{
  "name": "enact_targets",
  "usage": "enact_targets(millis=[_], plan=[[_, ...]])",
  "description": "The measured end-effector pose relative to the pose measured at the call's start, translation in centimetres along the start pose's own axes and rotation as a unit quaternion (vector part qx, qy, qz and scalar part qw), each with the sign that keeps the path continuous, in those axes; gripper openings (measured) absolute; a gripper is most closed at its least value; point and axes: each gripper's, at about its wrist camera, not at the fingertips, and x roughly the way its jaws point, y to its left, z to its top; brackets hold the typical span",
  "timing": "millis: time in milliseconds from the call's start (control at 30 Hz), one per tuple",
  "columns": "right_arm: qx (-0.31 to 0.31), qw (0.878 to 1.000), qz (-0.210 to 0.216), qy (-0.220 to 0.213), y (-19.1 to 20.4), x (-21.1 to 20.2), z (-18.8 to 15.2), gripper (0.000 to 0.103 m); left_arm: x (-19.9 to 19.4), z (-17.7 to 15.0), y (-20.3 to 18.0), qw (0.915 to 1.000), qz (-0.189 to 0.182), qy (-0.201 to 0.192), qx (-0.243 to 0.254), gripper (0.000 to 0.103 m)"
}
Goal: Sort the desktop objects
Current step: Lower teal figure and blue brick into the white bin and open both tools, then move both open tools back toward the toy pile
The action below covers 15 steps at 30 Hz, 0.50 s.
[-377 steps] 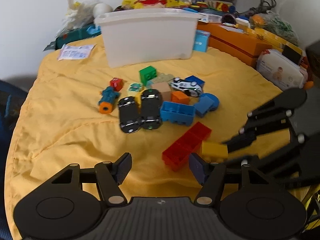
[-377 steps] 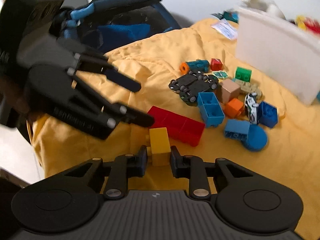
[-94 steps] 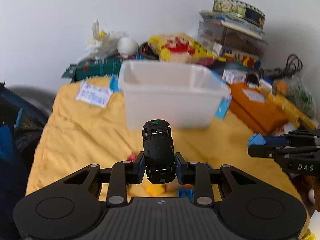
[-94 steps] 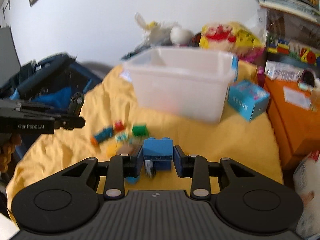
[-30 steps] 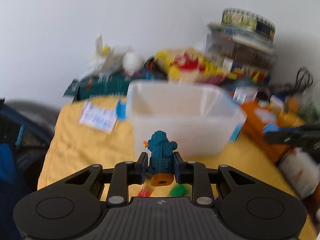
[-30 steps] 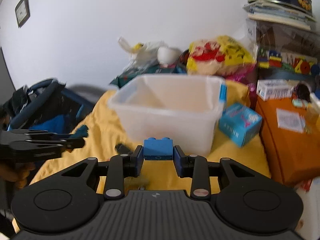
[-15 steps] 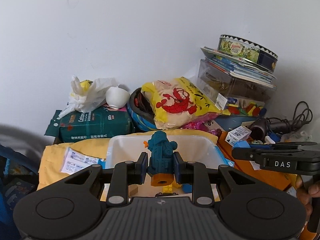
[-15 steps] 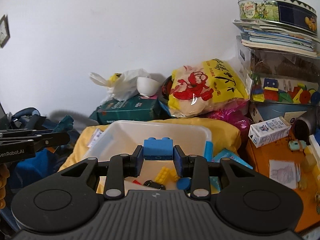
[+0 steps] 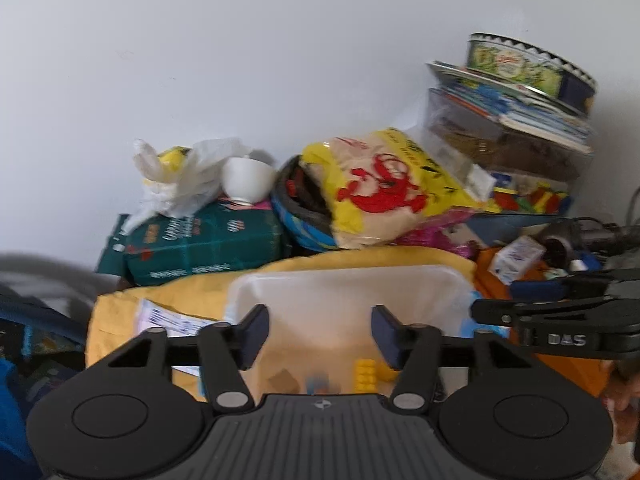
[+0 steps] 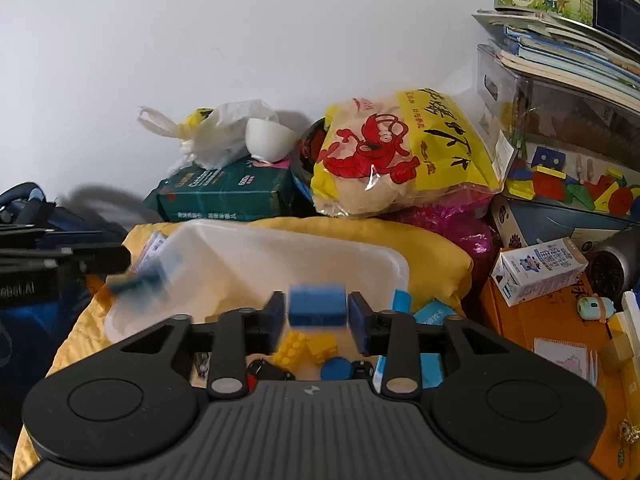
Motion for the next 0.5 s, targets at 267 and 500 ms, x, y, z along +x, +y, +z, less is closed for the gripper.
enact_targets(millis=[267, 500], plan=[[-0.016, 1.000, 0.005, -0.014, 0.2, -0.9, -1.6, 0.060, -1.2, -4.9, 1.4, 0.9998, 0.014, 0.010, 0.013, 0.061], [-0.040, 0.998, 0.053, 0.000, 1.6, -3.9, -10.4, 0.060, -4.0, -15.1, 1.7, 0.9988, 0.004, 0.047, 0.011, 0.061]])
